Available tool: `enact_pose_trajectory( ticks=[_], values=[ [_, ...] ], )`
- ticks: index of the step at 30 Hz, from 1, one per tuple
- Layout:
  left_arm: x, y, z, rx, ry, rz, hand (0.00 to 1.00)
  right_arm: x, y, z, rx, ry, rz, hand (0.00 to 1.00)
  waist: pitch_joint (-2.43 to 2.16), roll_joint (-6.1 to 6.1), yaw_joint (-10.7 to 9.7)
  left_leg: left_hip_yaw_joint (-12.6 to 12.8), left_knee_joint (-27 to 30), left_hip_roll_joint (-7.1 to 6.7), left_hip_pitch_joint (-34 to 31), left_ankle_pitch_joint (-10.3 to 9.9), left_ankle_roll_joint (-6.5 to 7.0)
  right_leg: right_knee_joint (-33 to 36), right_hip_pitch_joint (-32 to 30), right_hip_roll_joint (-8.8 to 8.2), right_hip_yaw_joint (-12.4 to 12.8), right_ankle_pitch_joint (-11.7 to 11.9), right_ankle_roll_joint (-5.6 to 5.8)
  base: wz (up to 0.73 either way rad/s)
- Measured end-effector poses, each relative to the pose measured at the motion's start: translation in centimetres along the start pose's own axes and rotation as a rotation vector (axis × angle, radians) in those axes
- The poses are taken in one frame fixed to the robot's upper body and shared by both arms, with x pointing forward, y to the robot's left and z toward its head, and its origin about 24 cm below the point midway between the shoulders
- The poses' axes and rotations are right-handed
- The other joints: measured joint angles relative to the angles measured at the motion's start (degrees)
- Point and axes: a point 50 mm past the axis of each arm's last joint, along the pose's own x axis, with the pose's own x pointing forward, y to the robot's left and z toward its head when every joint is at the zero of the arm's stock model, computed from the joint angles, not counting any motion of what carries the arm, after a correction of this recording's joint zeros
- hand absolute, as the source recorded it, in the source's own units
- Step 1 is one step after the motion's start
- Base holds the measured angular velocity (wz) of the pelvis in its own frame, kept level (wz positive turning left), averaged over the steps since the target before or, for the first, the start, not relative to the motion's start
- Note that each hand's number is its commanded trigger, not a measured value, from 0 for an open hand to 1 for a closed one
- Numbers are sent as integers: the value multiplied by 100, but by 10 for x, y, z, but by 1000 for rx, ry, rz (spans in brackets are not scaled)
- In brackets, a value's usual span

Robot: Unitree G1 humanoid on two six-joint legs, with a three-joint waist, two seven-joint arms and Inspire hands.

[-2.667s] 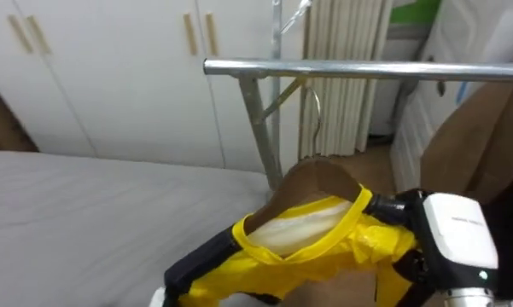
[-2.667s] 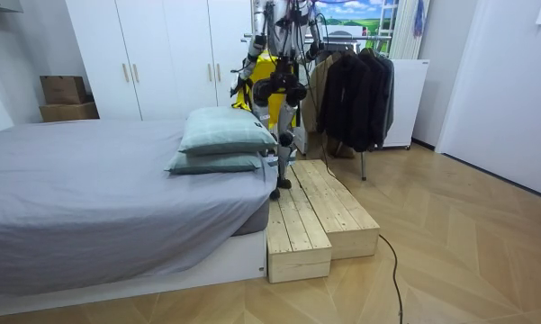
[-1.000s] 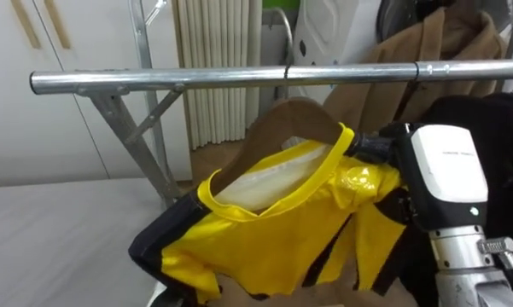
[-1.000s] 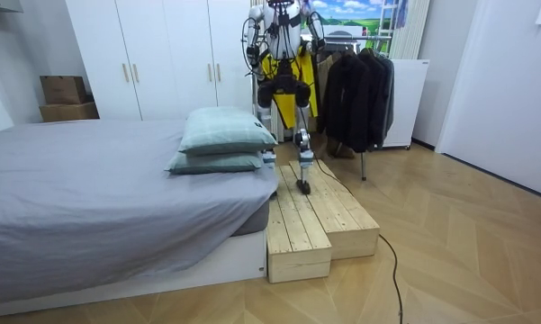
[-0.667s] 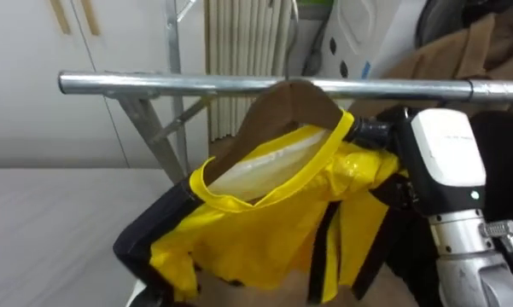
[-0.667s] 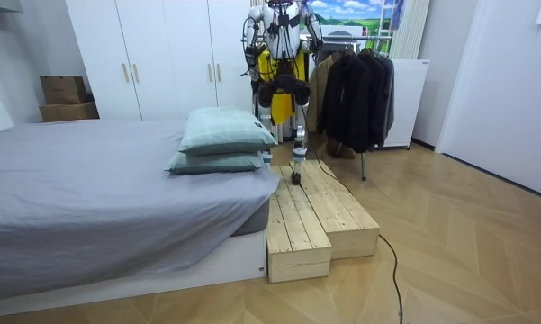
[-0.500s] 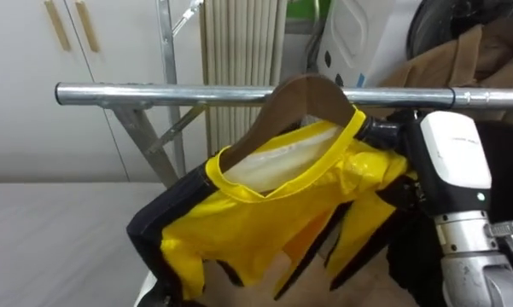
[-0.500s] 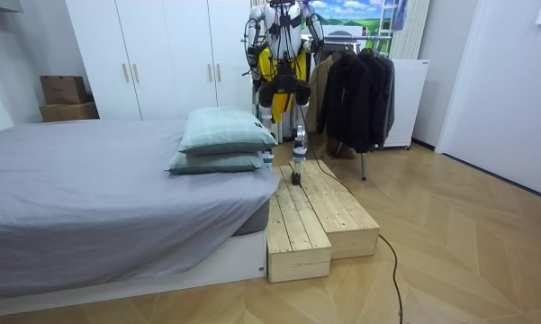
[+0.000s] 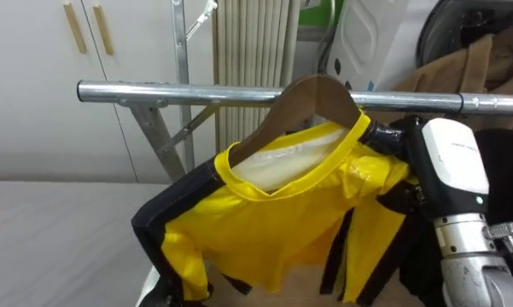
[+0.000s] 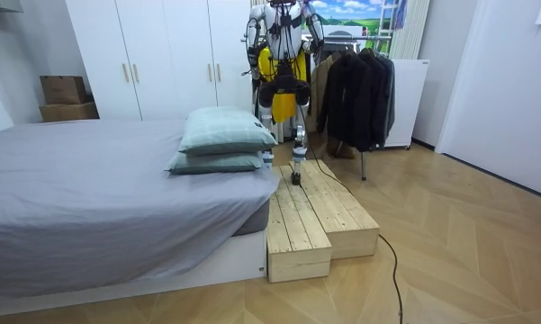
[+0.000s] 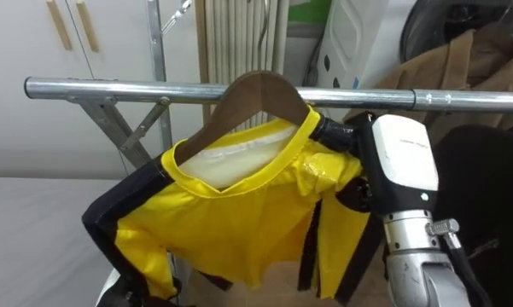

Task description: Hang clothes

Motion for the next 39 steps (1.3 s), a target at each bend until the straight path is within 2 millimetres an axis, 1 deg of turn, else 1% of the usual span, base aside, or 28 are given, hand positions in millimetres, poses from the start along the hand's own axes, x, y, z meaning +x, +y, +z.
enact_pose_trajectory(
  ticks=[1, 2, 4, 6, 8, 13, 18, 21, 23, 25, 27, 29, 31, 33, 36, 39],
  values=[
    [0, 0, -1, 0, 6, -1, 0, 0, 1, 0, 4, 4, 13, 100, 2, 0, 7, 0, -4, 0, 46, 0, 0, -4, 52, 0, -3, -19, -2, 5],
    [0, 0, -1, 0, 7, -3, 0, 0, 3, -1, 8, 9, 22, 100, 1, -2, 11, -4, -5, -1, 65, -1, -1, 0, 75, -1, -4, -46, -36, 5],
    [-1, 0, -2, 0, 9, -7, 0, 0, 4, -2, 21, 17, 36, 100, 3, -4, 15, -18, -5, -3, 67, -1, -1, 2, 80, -3, -6, -52, -48, 5],
    [-1, -1, -2, 1, 15, -12, 0, -2, 8, -4, 43, 36, 63, 100, 12, -17, 20, -43, -4, -2, 108, 0, -1, 1, 121, -4, -23, -52, -50, 5],
    [-1, -1, -3, 2, 20, -20, 0, -5, 16, -7, 81, 64, 118, 100, 14, -19, 26, -62, -9, -2, 160, -2, -3, 8, 180, -4, -38, -71, -69, 5],
    [-1, -1, -3, 6, 22, -23, 0, -12, 34, -10, 122, 96, 258, 100, 18, -17, 25, -90, -23, -1, 131, -9, -9, 15, 176, -14, -82, -74, -73, 3],
    [-1, -1, -3, 7, 23, -22, 0, -16, 40, -12, 175, 107, 317, 100, 21, -2, 26, -141, -6, -1, 110, -8, -9, 15, 181, -17, -95, -72, -77, 5],
    [-1, 0, -2, 18, 17, -23, 0, -18, 45, -18, 210, 128, 348, 100, 20, 2, 5, -207, 5, -4, 90, -8, -9, -14, 208, -26, -151, -70, -79, 10],
    [0, 0, 1, 16, 3, -22, 0, -27, 56, -29, 219, 186, 418, 100, 14, -7, 32, -214, 5, -2, 94, -8, -9, -13, 221, -31, -170, -71, -79, 7],
    [-1, 0, 0, 17, 7, -22, 0, -30, 59, -31, 237, 198, 423, 100, 15, 30, 32, -218, 4, -3, 90, -8, -9, -16, 222, -41, -202, -71, -78, 2],
    [-1, 1, 0, 21, 7, -20, 0, -30, 61, -31, 242, 193, 426, 100, -1, 46, 16, -259, 9, -3, 64, -8, -9, -20, 222, -54, -264, -73, -75, 8],
    [-1, 1, 0, 19, 8, -20, 0, -33, 63, -33, 251, 198, 437, 100, -26, 57, 13, -309, 19, -2, 59, -8, -10, -25, 243, -57, -308, -75, -74, 10],
    [-1, 1, -1, 19, 9, -20, 0, -36, 66, -35, 261, 212, 441, 100, -40, 80, 12, -341, 38, -3, 68, -7, -10, -26, 279, -70, -352, -81, -65, 12],
    [-2, 0, -1, 20, 11, -20, 0, -39, 69, -38, 274, 233, 447, 100, -44, 101, 10, -359, 50, -7, 115, -8, -11, -23, 336, -83, -386, -89, -52, 9],
    [-4, 0, -8, 34, 33, -24, 0, -45, 73, -44, 278, 265, 457, 100, -60, 108, 41, -373, 51, -15, 181, -9, -11, -15, 420, -90, -393, -135, -56, 4],
    [-7, 0, -12, 34, 49, -25, 0, -48, 75, -46, 278, 285, 454, 100, -57, 101, 43, -390, 70, -25, 188, -8, -11, -15, 442, -95, -394, -157, -27, 3]
  ],
)
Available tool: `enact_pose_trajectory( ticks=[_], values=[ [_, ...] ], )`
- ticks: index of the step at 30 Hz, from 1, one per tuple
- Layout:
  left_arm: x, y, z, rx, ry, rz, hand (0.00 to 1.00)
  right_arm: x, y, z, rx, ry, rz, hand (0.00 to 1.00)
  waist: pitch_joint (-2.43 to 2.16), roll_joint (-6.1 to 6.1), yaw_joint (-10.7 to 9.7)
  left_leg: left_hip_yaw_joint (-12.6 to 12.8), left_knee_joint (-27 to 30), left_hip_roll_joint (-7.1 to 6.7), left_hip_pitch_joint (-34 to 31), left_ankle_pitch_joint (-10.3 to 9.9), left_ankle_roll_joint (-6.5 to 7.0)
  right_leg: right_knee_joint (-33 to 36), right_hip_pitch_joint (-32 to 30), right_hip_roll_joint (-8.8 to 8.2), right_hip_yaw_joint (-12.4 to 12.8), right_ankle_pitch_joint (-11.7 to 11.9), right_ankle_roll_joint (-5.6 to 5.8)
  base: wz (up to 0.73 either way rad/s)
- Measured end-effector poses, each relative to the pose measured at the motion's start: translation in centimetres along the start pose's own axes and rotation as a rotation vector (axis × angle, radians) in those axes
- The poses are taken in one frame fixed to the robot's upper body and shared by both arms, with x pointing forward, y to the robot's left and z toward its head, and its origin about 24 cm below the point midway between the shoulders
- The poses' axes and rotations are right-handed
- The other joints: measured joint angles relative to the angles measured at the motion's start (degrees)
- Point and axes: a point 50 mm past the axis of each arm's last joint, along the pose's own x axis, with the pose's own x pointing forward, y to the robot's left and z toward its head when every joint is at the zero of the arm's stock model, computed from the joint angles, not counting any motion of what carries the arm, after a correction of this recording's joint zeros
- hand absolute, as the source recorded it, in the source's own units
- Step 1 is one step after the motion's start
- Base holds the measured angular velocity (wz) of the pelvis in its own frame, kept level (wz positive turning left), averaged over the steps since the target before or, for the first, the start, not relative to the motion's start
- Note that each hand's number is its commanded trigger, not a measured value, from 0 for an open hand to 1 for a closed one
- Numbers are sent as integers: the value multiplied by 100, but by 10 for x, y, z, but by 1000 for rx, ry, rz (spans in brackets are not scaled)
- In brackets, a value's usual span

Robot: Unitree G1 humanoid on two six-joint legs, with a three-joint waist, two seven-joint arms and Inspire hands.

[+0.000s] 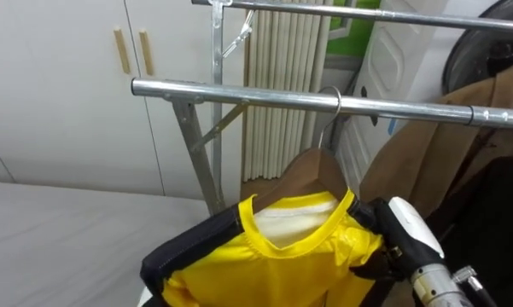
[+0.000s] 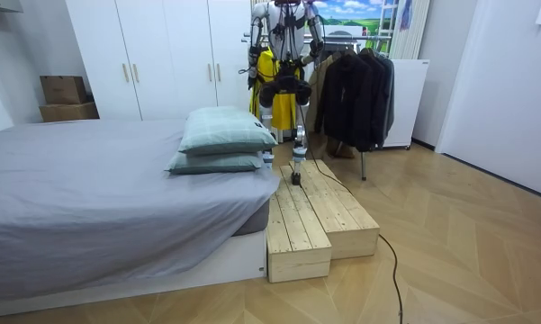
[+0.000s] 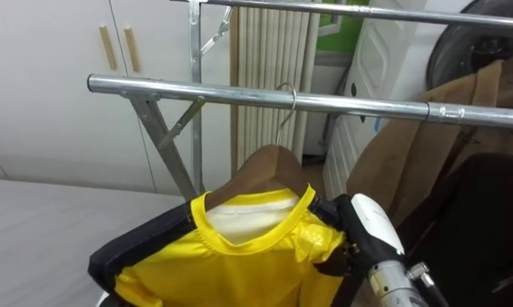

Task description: Hang clothes

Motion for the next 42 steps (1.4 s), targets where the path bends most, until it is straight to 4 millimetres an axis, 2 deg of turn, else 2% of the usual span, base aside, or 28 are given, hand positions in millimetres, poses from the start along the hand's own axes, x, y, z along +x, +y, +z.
enact_pose_trajectory(
  ticks=[8, 17, 29, 30, 31, 32, 35, 37, 39, 42],
  values=[
    [0, -1, 1, -7, -2, -2, 0, -6, 8, -14, 24, 60, -35, 100, 12, -6, -8, -66, 29, -38, 14, 15, -18, -1, 35, -26, 17, -2, -2, 2],
    [0, -3, 1, -13, -2, -12, 0, -6, 11, -14, 40, 71, -63, 100, -15, 27, -19, -66, 25, -59, 1, 35, 17, -9, 33, -31, 31, 22, -34, 0],
    [0, -4, -1, -13, 8, -17, 0, -10, 12, -17, 44, 87, -83, 100, -23, 70, -54, -95, 19, -59, 57, 33, 22, -73, 132, -28, 4, 22, -28, 0],
    [-1, -4, -2, -13, 9, -17, 0, -10, 12, -18, 44, 89, -84, 71, -20, 76, -56, -96, 19, -60, 58, 33, 22, -75, 136, -28, 3, 23, -29, 0],
    [-1, -4, -2, -13, 10, -17, 0, -10, 13, -18, 45, 92, -88, 9, -20, 78, -59, -97, 19, -60, 60, 33, 22, -75, 138, -28, 2, 24, -29, 0],
    [-1, -4, -2, -12, 10, -17, 0, -10, 13, -19, 45, 93, -90, 0, -19, 77, -60, -97, 19, -60, 60, 33, 22, -76, 139, -28, 2, 25, -29, 0],
    [-1, -4, -2, -12, 10, -17, 0, -11, 15, -23, 52, 119, -79, 0, -17, 75, -61, -102, 18, -61, 57, 32, 23, -79, 140, -29, -3, 25, -28, 0],
    [-1, -4, -2, -13, 10, -18, 0, -15, 18, -36, 66, 211, -58, 0, -21, 56, -52, -106, 16, -61, 50, 25, 32, -81, 138, -31, -4, 18, -19, 3],
    [-1, -4, -2, -12, 10, -17, 0, -18, 16, -45, 84, 274, -65, 0, -1, 88, -54, -107, 11, -67, 26, 19, 42, -82, 111, -36, -6, 8, -3, 0],
    [-1, -4, -2, -11, 11, -17, 0, -18, 10, -48, 120, 299, -95, 0, -2, 85, -57, -119, -28, -66, 21, 19, 43, -81, 86, -30, -9, 3, 3, 0]
  ],
)
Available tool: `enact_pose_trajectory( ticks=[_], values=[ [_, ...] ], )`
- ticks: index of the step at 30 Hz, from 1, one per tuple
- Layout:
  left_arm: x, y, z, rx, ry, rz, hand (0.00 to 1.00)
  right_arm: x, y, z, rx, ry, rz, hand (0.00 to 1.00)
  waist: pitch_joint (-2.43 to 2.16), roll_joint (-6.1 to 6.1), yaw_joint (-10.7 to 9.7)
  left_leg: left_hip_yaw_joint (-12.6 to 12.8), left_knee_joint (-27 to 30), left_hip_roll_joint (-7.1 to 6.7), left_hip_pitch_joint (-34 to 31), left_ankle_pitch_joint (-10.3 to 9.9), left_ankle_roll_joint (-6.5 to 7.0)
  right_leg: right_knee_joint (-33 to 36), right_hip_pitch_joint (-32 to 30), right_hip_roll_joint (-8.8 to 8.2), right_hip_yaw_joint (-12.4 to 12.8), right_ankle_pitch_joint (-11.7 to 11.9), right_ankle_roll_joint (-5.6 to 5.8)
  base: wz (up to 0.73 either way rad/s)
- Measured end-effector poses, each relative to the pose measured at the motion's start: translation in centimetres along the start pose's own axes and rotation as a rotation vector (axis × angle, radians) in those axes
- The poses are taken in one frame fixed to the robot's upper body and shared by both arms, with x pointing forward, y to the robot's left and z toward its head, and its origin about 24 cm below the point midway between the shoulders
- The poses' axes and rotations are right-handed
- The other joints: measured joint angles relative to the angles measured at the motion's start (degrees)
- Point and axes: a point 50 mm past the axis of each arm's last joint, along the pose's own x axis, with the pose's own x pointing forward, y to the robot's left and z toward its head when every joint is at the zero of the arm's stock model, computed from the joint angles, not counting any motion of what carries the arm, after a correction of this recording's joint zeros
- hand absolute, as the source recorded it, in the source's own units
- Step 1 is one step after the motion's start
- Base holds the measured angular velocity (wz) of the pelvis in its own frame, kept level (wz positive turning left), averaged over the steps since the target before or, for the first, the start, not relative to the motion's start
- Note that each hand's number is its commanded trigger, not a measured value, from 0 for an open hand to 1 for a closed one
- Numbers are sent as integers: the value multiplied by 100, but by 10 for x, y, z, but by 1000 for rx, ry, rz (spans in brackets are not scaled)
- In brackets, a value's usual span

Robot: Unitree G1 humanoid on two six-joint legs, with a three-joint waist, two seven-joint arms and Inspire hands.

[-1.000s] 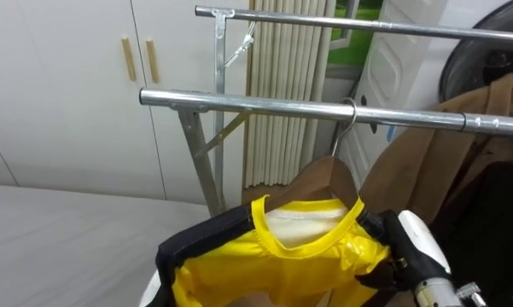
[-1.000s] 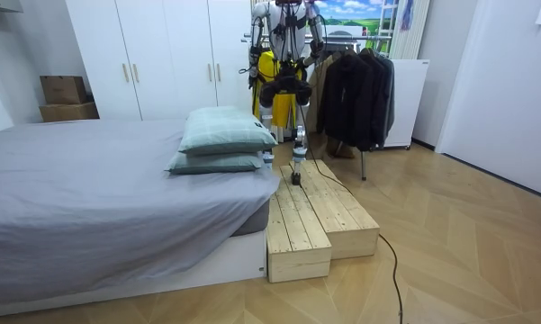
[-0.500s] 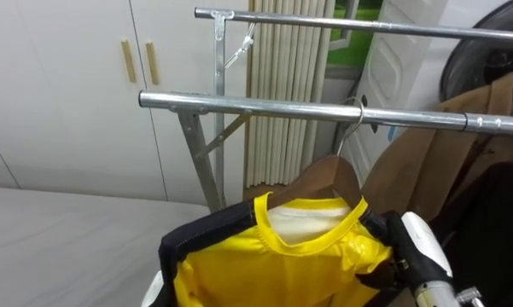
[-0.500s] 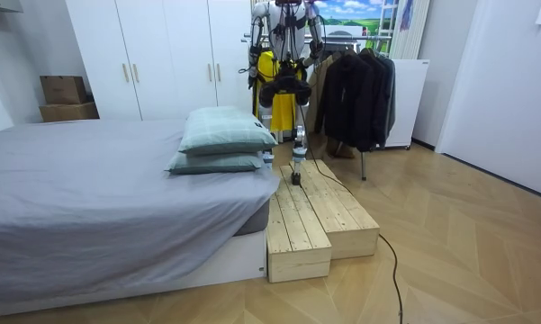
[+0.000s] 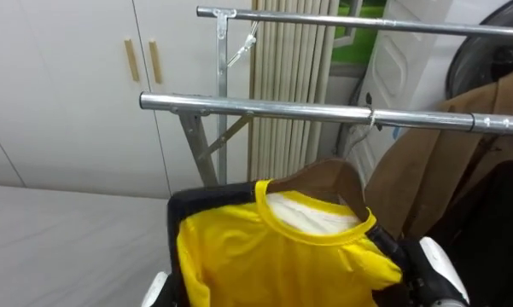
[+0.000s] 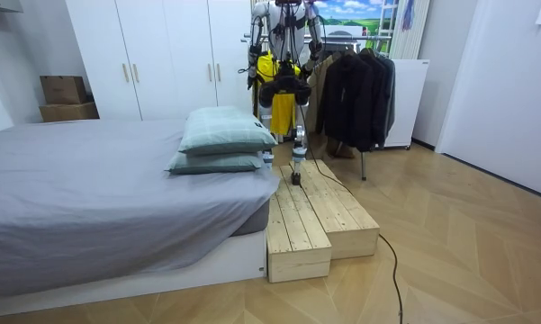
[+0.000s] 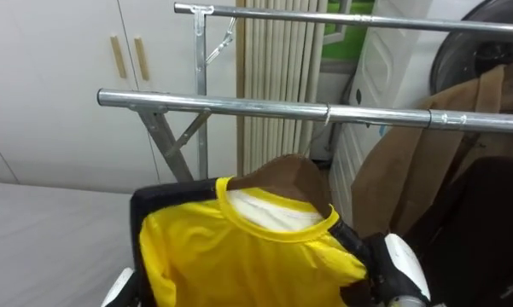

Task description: Hang clothes

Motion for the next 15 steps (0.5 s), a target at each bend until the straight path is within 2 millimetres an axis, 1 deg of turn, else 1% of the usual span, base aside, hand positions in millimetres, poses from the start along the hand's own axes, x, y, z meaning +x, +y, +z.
enact_pose_trajectory(
  ticks=[3, 8, 15],
  values=[
    [0, 0, -1, 1, 3, 0, 0, 1, -2, 0, 18, 8, -7, 0, -7, -16, 2, 13, -47, 4, 40, 0, 0, 5, 5, 4, 19, 5, -7, -1],
    [0, 0, 0, 2, 2, 0, 0, 4, -3, 4, 31, 7, 21, 0, -1, -43, -6, 92, -53, 2, 46, 0, 0, -10, -5, -9, 28, -36, 57, -2],
    [0, 0, -1, 3, 4, 0, 0, 5, -3, 6, 33, 1, 34, 0, 15, -22, -2, 140, -71, 4, 45, 0, 0, -19, -3, -13, 24, -72, 101, 0]
  ],
)
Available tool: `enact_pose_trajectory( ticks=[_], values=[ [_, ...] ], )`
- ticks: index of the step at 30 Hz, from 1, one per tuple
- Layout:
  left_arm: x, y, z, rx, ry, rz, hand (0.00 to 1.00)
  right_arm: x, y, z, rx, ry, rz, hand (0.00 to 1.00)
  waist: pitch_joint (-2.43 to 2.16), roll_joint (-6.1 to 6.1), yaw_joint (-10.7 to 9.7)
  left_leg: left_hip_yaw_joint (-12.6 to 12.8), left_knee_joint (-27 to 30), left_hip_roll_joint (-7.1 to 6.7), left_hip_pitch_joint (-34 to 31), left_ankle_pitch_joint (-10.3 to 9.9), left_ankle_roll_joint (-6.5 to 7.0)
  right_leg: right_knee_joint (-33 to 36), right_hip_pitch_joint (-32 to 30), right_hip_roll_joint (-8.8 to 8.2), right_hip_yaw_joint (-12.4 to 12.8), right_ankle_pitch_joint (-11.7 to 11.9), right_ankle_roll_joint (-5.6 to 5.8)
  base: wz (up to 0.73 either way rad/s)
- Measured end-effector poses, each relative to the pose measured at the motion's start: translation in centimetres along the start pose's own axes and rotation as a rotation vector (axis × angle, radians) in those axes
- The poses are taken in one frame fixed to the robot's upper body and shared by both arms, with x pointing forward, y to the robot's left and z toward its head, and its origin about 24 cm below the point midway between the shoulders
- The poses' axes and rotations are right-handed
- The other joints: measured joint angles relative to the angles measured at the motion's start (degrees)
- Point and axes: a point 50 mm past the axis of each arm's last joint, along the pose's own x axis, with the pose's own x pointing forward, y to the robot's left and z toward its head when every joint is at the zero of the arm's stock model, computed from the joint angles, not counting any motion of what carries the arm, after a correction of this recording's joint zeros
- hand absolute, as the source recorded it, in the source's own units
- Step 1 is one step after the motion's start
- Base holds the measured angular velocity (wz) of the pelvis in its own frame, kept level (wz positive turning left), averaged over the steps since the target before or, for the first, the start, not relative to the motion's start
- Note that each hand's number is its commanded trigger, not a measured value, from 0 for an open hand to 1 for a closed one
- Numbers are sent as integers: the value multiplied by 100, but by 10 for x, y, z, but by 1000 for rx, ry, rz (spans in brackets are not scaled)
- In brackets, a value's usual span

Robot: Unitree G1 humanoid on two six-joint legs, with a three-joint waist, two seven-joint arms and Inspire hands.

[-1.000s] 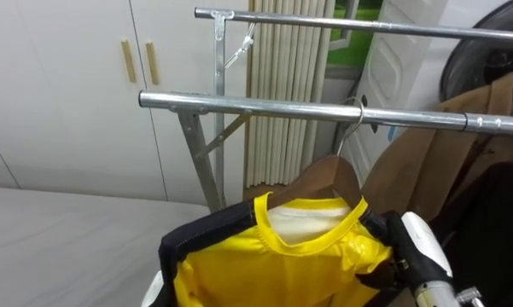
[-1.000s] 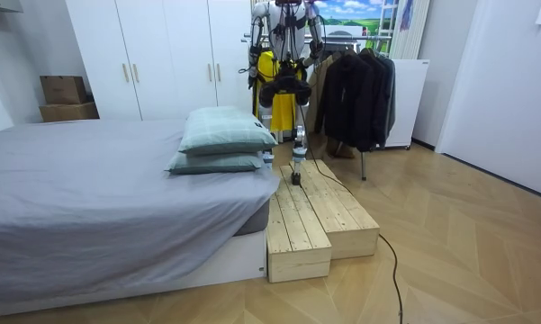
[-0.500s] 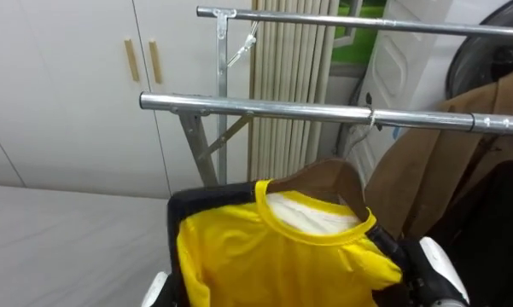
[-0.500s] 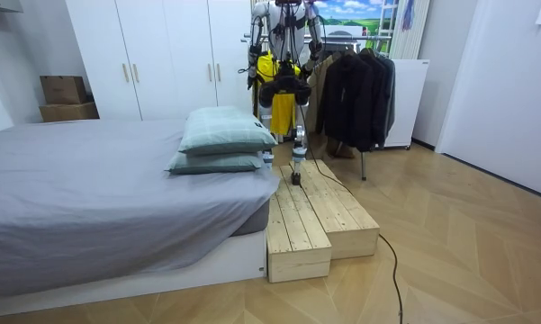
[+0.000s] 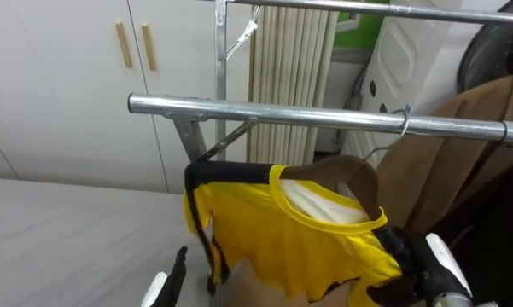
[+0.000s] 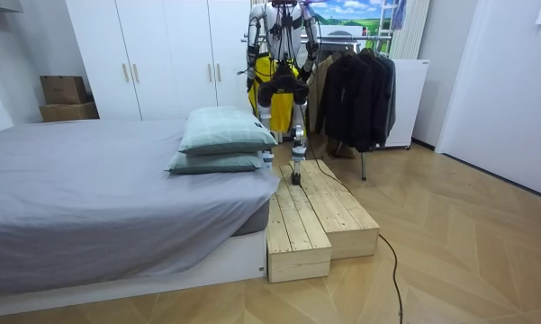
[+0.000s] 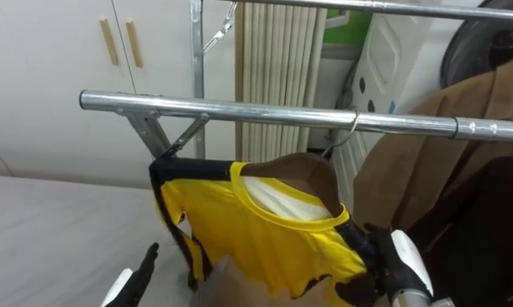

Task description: Hang clothes

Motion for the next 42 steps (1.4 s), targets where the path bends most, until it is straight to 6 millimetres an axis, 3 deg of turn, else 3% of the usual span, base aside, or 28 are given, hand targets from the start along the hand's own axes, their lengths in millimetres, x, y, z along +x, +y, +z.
enact_pose_trajectory(
  ticks=[16, 24, 34, 42],
  values=[
    [-1, 0, -7, 2, 29, -14, 0, 2, -1, 4, 32, -4, 14, 0, 12, 14, 7, 8, -70, 8, -29, 0, 1, 22, -63, 12, -6, -22, -11, 0],
    [0, 1, -7, 4, 30, -12, 0, 3, -7, 15, 60, -46, -46, 0, 9, 9, 10, 168, -67, 8, -7, 0, 1, 20, -103, 24, 102, -21, -12, -8],
    [0, 11, -11, 0, 49, 48, 0, 4, -37, 44, 424, -148, -203, 0, 8, 20, -295, 392, -65, 17, -20, 1, 1, 23, -185, 31, 158, -21, -12, -5],
    [0, 15, -11, 6, 45, 83, 0, -2, -50, 40, 501, -151, -271, 0, 2, 28, -477, 569, -65, 15, -8, 0, 1, 30, -210, 51, 324, -21, -11, -10]
  ],
)
